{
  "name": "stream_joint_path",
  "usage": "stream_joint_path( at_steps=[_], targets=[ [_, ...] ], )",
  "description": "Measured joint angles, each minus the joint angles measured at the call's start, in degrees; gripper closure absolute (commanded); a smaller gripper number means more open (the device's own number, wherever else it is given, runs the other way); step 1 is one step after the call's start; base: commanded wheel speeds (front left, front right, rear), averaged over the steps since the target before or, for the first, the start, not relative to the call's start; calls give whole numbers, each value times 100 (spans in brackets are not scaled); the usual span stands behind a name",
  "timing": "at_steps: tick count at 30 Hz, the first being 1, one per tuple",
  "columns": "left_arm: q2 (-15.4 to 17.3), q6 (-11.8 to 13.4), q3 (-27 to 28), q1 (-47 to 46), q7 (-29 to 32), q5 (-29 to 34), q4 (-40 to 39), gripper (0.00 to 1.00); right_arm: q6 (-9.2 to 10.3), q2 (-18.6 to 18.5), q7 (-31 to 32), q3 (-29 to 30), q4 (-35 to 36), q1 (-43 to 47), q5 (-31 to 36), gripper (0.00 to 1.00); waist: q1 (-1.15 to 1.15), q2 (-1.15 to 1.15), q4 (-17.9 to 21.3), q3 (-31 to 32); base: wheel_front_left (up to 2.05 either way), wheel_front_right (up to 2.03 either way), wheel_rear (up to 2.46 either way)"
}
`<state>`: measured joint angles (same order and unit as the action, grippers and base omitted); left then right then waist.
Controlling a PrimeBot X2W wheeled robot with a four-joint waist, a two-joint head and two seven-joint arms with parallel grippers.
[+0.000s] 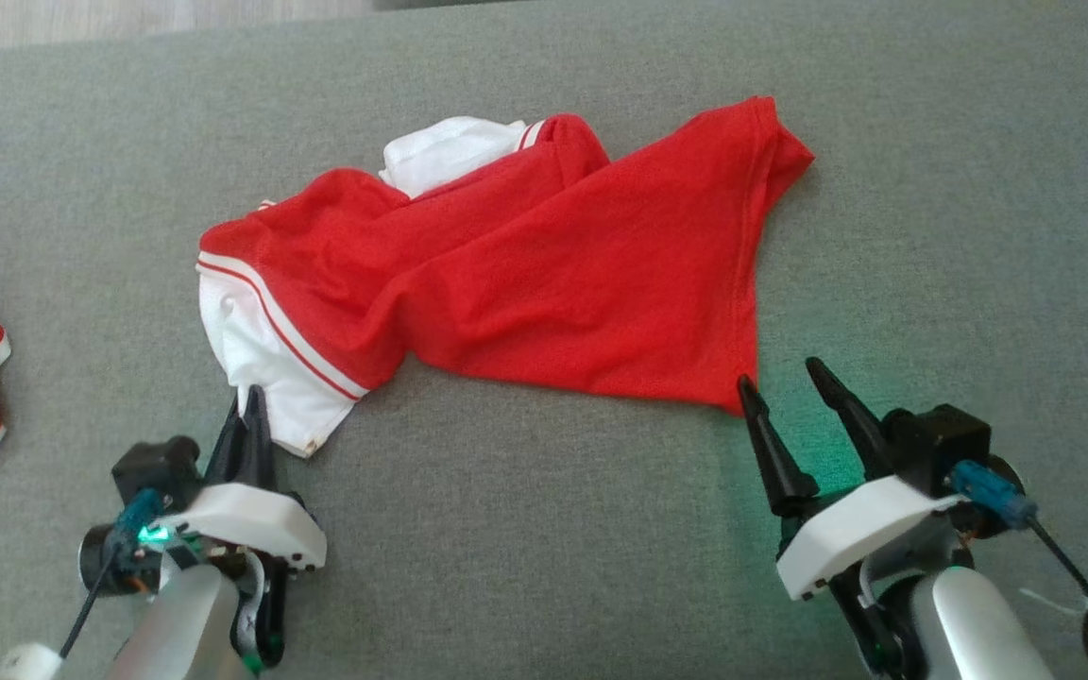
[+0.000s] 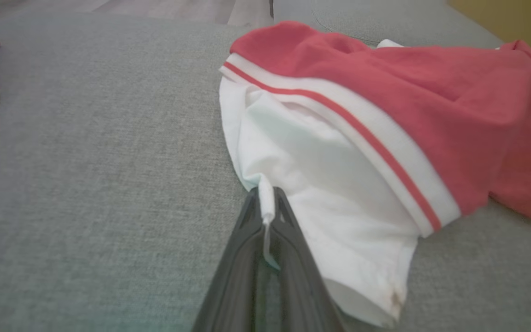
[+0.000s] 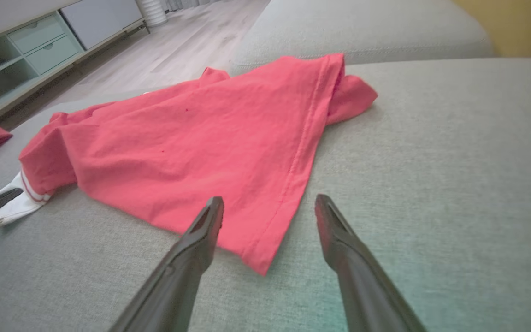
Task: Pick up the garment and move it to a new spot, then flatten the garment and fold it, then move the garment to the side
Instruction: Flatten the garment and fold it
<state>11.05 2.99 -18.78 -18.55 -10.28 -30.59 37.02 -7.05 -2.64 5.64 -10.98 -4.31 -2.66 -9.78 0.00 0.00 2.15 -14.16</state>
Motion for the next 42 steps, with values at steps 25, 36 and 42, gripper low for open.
stream_joint_path(
  at_steps=[25,36,42],
  targets=[
    [-137,-99,-73,169,-343,-70,-248,100,0,-5,-288,-169,-1381,-592,-293,100,0,0,-212,-160,0,0,0],
    [-133,-211,204,612,-386,-337,-1157,100,0,-9,-824,-112,-928,-760,-400,100,0,0,-120,42,0,0,0],
    [-155,-488,647,857,-400,-817,-2993,100,0,-9,-544,510,232,-717,-105,100,-1,0,-67,260,0,0,0]
  ],
)
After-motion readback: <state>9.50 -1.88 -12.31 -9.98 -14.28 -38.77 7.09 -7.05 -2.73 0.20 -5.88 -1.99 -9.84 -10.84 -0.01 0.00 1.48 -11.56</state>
